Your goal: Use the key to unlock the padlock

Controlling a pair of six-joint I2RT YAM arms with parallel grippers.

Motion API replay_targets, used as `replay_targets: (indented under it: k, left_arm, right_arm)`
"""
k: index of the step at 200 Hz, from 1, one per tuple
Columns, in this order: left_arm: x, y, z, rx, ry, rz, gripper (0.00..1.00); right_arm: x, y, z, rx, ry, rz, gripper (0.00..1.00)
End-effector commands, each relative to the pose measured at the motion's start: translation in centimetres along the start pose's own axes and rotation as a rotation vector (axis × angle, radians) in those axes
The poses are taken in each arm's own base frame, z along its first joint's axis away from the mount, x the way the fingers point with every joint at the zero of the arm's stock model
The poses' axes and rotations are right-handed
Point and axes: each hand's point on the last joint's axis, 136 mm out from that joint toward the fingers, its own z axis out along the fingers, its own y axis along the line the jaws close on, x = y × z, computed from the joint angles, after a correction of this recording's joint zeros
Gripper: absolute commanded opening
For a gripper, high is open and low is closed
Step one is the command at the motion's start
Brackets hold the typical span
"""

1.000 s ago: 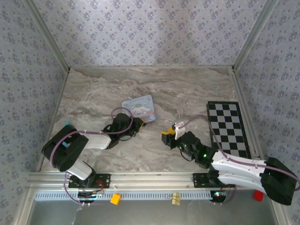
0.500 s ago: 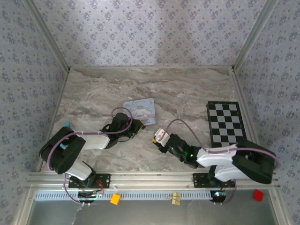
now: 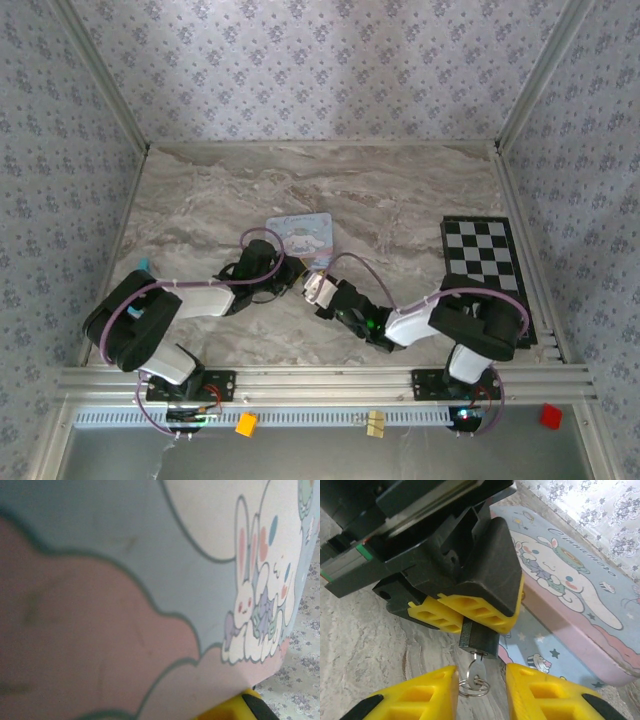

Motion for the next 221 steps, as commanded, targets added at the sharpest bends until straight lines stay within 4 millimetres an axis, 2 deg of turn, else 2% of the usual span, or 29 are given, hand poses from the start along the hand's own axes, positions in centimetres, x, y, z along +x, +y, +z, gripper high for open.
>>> replay_targets:
  k: [1, 62, 126, 159, 221]
  left_arm:
    - [0.0, -2.6, -0.8, 0.073, 0.014, 0.022, 0.03]
    - [-0.1, -2.8, -1.5, 0.071, 0.008, 0.042, 0.04]
    - [0.0, -2.6, -1.5, 0.058, 0.01, 0.054, 0.04]
    - [0.0, -2.7, -1.5, 0.062, 0.012, 0.055, 0.04]
    - [0.0, -2.7, -1.4, 0.058, 0.013, 0.06, 0.04]
  right_arm:
    - [-0.9, -0.2, 0.6, 0.045, -0.024, -0.021, 0.31]
    - [0.2, -0.6, 1.6, 0.128, 0.002, -0.03, 0.29]
    - [-0.3, -0.4, 1.8, 0.118, -0.013, -0.013, 0.22]
    - [-0.2, 0.8, 2.0, 0.049, 0.015, -0.011, 0.17]
    - [-0.8, 0.4, 1.9, 0.058, 0.0, 0.03, 0.18]
